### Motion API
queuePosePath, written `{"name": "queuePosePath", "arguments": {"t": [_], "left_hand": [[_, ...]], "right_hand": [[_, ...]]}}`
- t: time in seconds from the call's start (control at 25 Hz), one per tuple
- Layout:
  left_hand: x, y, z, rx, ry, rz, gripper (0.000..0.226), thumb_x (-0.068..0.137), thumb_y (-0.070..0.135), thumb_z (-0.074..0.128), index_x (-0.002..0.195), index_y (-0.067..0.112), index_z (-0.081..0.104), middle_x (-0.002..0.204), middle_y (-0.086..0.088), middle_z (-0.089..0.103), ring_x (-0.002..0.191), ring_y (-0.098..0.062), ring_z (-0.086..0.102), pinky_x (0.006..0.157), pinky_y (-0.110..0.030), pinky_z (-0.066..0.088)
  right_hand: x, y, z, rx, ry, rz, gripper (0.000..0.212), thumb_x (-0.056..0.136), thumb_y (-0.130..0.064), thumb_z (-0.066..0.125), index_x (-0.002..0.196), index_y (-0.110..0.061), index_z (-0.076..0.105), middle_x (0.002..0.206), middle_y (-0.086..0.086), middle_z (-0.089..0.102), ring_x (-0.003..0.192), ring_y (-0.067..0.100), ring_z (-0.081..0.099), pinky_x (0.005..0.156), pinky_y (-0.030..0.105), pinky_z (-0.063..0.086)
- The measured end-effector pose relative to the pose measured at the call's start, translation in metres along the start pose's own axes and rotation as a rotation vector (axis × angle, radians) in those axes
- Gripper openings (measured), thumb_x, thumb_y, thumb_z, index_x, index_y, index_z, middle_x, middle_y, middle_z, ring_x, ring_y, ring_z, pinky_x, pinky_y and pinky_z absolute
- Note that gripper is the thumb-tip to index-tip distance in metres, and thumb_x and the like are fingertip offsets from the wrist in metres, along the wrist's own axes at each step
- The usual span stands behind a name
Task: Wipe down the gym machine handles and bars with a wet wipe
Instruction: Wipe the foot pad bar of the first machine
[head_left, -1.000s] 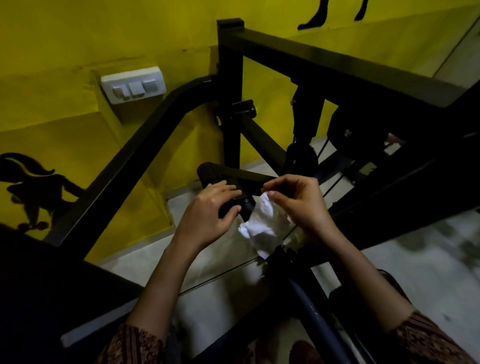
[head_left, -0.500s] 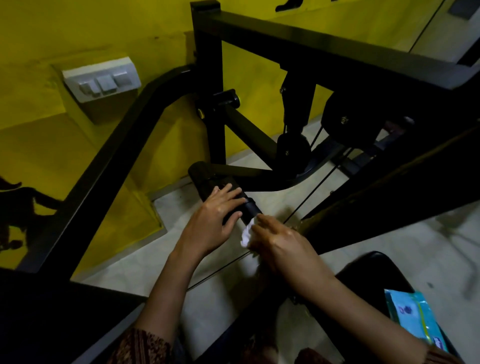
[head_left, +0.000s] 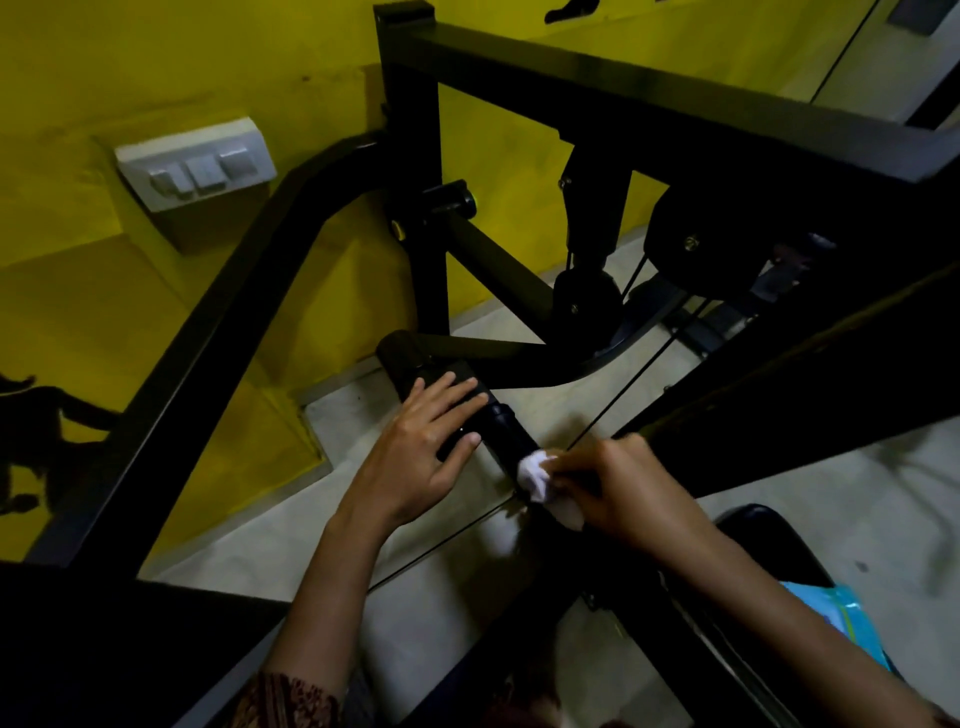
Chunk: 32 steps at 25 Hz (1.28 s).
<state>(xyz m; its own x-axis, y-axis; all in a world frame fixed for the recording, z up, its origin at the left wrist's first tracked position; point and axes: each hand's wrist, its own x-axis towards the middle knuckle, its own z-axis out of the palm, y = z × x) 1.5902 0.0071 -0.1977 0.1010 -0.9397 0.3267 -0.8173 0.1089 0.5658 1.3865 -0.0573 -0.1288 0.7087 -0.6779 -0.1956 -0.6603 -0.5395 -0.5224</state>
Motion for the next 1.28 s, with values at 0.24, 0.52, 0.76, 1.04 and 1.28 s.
{"name": "queuePosePath", "arguments": {"t": [0.24, 0.52, 0.76, 1.04, 1.28], "left_hand": [[-0.002, -0.001, 0.005, 0.038, 0.018, 0.029, 0.046, 0.094, 0.034, 0.036, 0.132, 0.013, 0.049, 0.139, 0.005, 0.038, 0.136, -0.004, 0.017, 0.115, -0.019, -0.001], [-0.003, -0.003, 0.008, 0.002, 0.044, 0.037, 0.048, 0.097, 0.041, 0.031, 0.132, 0.013, 0.050, 0.139, 0.002, 0.043, 0.137, -0.007, 0.019, 0.116, -0.022, 0.001], [-0.002, -0.003, 0.009, -0.027, 0.058, 0.023, 0.043, 0.094, 0.030, 0.037, 0.130, 0.012, 0.051, 0.137, -0.003, 0.048, 0.136, -0.009, 0.022, 0.115, -0.024, 0.000], [-0.003, 0.001, 0.011, -0.068, 0.075, 0.000, 0.043, 0.094, 0.030, 0.036, 0.129, 0.012, 0.053, 0.136, -0.005, 0.049, 0.136, -0.009, 0.021, 0.115, -0.019, -0.005], [-0.003, 0.001, 0.011, -0.074, 0.079, -0.010, 0.043, 0.094, 0.030, 0.037, 0.128, 0.011, 0.054, 0.135, -0.005, 0.049, 0.135, -0.011, 0.023, 0.115, -0.019, -0.005]], "right_hand": [[0.033, -0.025, 0.029, -0.155, 0.086, -0.102, 0.041, 0.098, -0.019, 0.044, 0.139, -0.016, 0.040, 0.152, 0.005, 0.028, 0.124, 0.025, 0.048, 0.099, 0.037, 0.043], [-0.008, -0.016, 0.014, -0.193, 0.021, -0.159, 0.034, 0.082, 0.005, 0.054, 0.112, -0.007, 0.064, 0.126, 0.018, 0.056, 0.116, 0.034, 0.055, 0.094, 0.047, 0.049], [-0.015, -0.017, 0.047, -0.502, 0.121, -0.340, 0.039, 0.080, -0.007, 0.037, 0.096, 0.006, 0.069, 0.119, 0.022, 0.061, 0.113, 0.034, 0.058, 0.075, 0.039, 0.058], [0.008, -0.011, 0.009, 0.156, 0.292, -0.155, 0.021, 0.086, -0.004, 0.061, 0.104, -0.008, 0.069, 0.111, 0.010, 0.068, 0.103, 0.015, 0.063, 0.089, 0.032, 0.052], [0.000, 0.007, 0.022, 0.144, 0.043, 0.197, 0.024, 0.094, -0.028, 0.052, 0.113, -0.026, 0.066, 0.093, 0.010, 0.068, 0.077, 0.019, 0.064, 0.074, 0.038, 0.053]]}}
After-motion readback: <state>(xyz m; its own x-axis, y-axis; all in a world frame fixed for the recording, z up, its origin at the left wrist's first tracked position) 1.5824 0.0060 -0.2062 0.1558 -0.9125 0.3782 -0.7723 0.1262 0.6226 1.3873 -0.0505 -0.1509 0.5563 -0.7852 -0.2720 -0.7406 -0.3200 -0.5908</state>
